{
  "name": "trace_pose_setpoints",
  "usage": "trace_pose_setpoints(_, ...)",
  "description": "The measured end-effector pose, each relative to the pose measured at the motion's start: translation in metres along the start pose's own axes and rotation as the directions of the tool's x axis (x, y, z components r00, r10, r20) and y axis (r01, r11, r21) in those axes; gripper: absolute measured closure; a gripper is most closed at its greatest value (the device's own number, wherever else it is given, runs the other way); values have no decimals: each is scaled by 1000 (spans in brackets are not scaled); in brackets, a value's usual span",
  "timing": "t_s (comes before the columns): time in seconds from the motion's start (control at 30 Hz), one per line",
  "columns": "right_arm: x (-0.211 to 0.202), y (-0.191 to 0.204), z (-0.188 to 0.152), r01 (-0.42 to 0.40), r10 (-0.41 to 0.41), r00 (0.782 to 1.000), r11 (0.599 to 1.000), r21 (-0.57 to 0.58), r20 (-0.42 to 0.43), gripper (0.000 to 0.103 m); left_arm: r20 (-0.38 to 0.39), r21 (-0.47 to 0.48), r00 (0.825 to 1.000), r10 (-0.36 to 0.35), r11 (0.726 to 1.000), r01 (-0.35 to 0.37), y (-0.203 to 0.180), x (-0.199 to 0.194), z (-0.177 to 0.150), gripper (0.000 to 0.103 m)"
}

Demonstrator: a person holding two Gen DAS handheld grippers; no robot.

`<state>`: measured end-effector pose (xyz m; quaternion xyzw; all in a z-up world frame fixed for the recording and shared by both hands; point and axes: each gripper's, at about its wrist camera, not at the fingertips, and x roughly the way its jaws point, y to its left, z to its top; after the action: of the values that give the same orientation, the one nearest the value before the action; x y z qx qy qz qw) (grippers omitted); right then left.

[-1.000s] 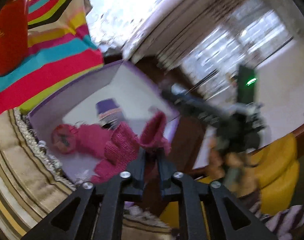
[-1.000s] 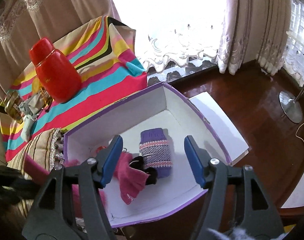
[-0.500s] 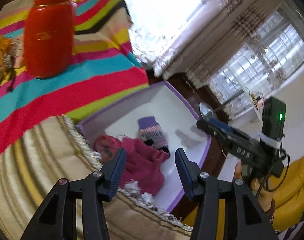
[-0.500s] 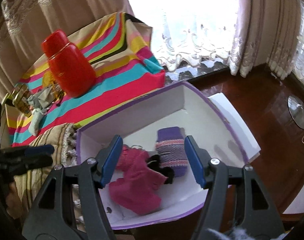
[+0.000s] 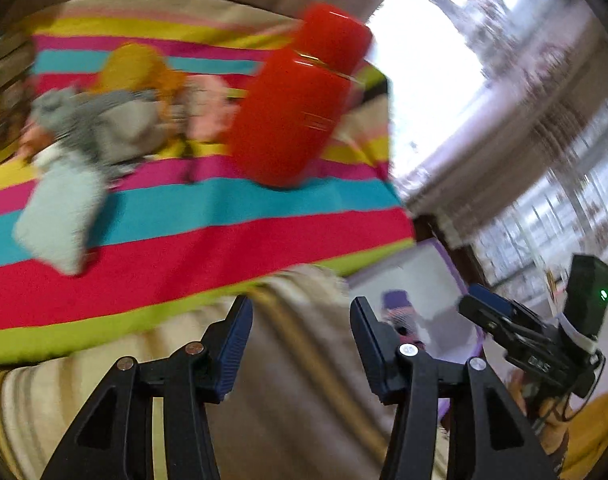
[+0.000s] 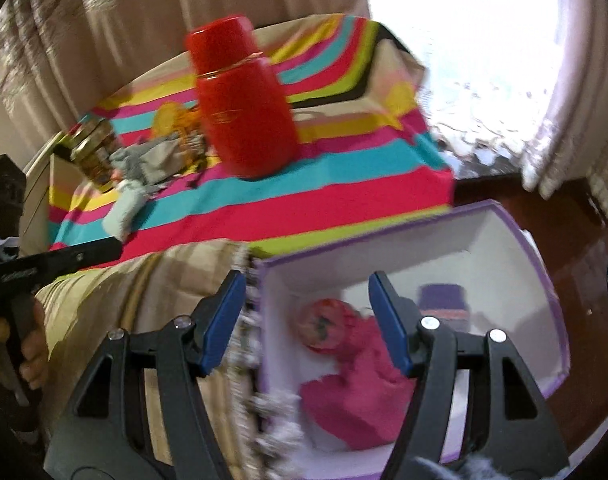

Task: Organize soft objects
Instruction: 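Move both open tools back over the remaining items on the bed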

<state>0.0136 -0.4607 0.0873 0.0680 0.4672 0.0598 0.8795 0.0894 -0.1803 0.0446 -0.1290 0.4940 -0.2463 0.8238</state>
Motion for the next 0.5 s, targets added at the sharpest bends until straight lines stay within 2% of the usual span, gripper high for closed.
trace_pose_setpoints(0.13,12,33,11,-39,38,999,998,-57,-14,35,33,-105,998,57,993,-53,51,-17,5,51)
trace_pose_setpoints(0.5,59,110,46,-116,110,993,980,-159,-49,35,69,-259,984,165,955,-142,135,-39,21,50)
